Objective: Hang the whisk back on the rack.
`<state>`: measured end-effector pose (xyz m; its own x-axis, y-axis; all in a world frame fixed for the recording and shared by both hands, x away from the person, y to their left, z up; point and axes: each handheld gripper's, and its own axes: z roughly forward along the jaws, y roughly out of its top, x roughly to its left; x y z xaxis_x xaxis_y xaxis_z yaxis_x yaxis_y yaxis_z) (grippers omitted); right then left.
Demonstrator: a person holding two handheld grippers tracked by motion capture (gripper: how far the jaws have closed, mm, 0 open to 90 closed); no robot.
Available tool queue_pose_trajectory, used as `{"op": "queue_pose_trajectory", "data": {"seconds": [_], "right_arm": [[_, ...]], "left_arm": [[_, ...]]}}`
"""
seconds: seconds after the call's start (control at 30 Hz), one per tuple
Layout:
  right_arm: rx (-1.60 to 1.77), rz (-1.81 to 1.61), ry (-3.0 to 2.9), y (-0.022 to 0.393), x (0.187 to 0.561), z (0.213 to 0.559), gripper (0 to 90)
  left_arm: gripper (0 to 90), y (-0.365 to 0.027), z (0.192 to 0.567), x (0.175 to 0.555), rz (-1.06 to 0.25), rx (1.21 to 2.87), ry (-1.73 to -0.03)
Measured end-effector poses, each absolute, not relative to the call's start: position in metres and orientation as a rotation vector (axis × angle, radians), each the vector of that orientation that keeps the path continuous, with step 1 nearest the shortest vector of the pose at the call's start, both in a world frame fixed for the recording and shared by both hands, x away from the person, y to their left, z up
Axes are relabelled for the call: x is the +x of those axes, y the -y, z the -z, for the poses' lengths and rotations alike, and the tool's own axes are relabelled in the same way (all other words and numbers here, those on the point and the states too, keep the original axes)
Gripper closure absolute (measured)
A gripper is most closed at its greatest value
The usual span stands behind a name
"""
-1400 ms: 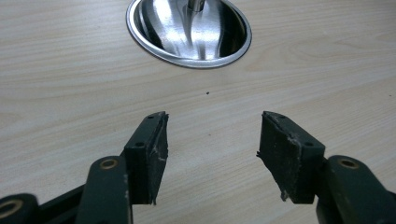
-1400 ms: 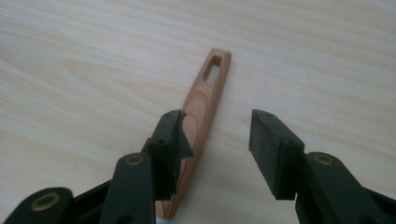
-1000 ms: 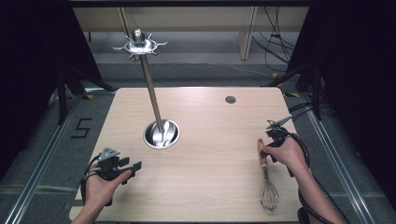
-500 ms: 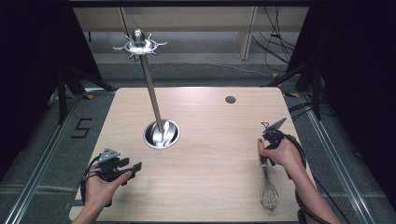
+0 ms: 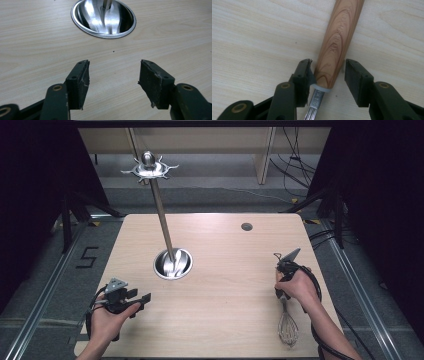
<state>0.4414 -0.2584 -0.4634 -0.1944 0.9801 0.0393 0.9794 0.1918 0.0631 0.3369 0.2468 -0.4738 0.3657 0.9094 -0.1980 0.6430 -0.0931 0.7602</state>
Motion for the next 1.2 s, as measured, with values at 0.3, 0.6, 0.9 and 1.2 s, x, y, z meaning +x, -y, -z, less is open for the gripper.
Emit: {"op": "queue_pose_trajectory", "data": {"seconds": [0.3, 0.6, 0.9, 1.2], "right_arm": [[1.976, -0.079, -2.420, 0.2601, 0.4421, 0.4646, 64.1], [1.966, -0.040, -2.398, 0.2613, 0.4425, 0.4643, 67.3], [1.931, -0.016, -2.434, 0.2650, 0.4433, 0.4636, 69.6], [1.919, -0.132, -2.437, 0.2653, 0.4408, 0.4559, 69.7]], "left_arm": [[40.5, -0.2468, 0.4740, 0.3370, -0.413, 1.819, -1.357], [40.4, -0.2463, 0.4743, 0.3369, -0.412, 1.822, -1.355], [40.4, -0.2463, 0.4744, 0.3369, -0.414, 1.822, -1.356], [40.3, -0.2487, 0.4740, 0.3369, -0.412, 1.856, -1.341]]}}
